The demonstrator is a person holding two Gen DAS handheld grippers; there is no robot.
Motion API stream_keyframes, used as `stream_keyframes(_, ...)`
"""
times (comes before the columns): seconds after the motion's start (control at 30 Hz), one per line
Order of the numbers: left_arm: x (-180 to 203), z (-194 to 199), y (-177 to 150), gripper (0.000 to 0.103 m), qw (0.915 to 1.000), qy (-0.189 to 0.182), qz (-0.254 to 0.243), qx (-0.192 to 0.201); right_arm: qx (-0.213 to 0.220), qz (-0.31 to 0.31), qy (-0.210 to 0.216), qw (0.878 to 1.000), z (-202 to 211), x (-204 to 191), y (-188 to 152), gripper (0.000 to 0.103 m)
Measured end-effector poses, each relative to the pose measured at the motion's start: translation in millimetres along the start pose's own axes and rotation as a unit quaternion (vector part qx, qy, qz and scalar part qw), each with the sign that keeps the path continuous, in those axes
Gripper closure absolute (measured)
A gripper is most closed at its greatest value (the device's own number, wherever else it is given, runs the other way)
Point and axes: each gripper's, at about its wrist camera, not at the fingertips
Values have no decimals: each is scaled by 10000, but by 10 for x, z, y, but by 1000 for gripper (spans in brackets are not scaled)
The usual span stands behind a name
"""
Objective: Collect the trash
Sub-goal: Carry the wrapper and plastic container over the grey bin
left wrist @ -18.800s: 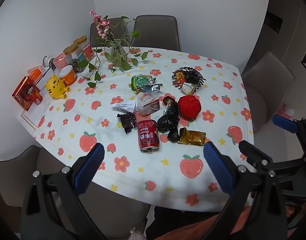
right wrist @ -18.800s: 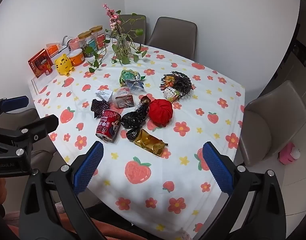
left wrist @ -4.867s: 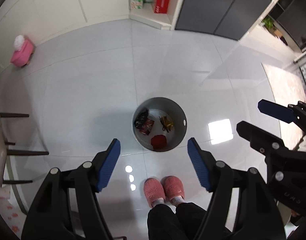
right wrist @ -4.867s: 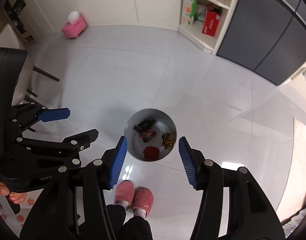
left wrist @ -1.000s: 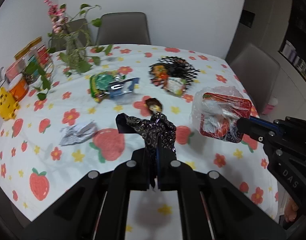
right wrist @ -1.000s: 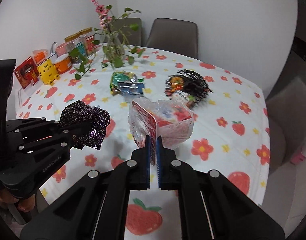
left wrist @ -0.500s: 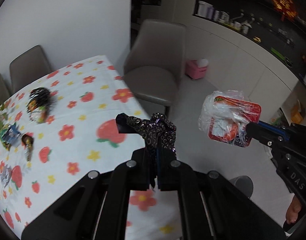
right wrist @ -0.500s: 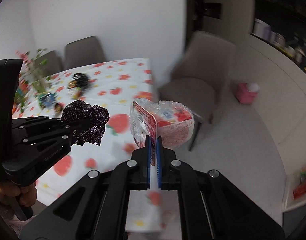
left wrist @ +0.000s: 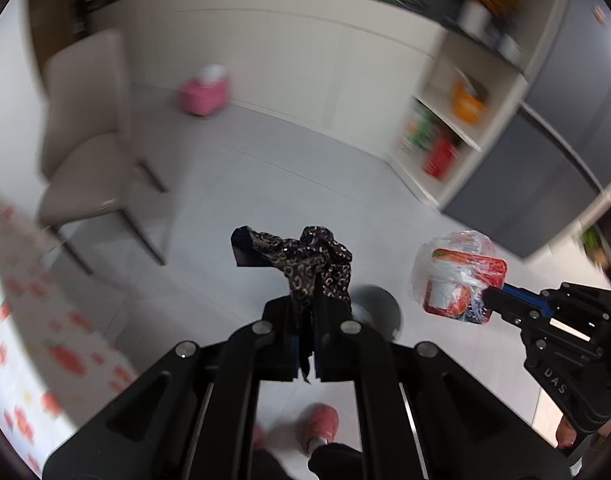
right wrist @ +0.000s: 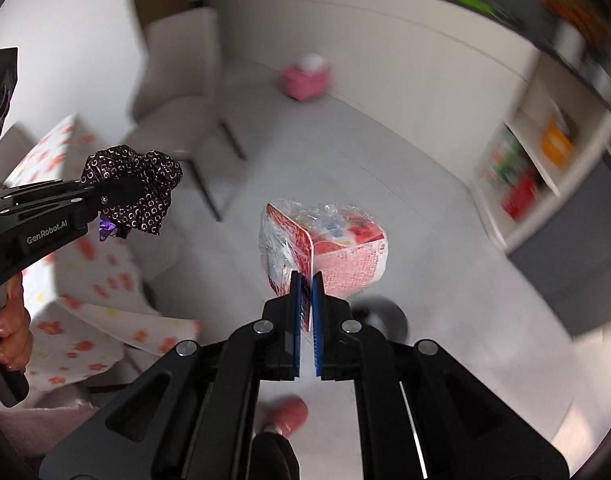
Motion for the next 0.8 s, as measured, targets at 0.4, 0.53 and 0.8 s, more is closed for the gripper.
stream_keyframes(0.4,1147,-1809,-128,98,9857,-522,-1422,-735,-322,-1818,-890,9788,-1183,1069,-647,99)
stream_keyframes(0.53,1286,-2480,-379,98,9807,-523,-1617,-968,-447,-2319,-1016,9664,-1799,1204,-876,99)
stream_keyframes(0.8,1323,-3451,-790,98,9737,-592,-1907,-1101,-601,-2642,-1125,9560,-2781,1489,-1249,99)
Point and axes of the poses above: each gripper's, at about its wrist camera, not at the fingertips, and z roughly against the way its jaws point, x to its right, y to its top, and after that the axes turned 4 degrees about -z, right-handed
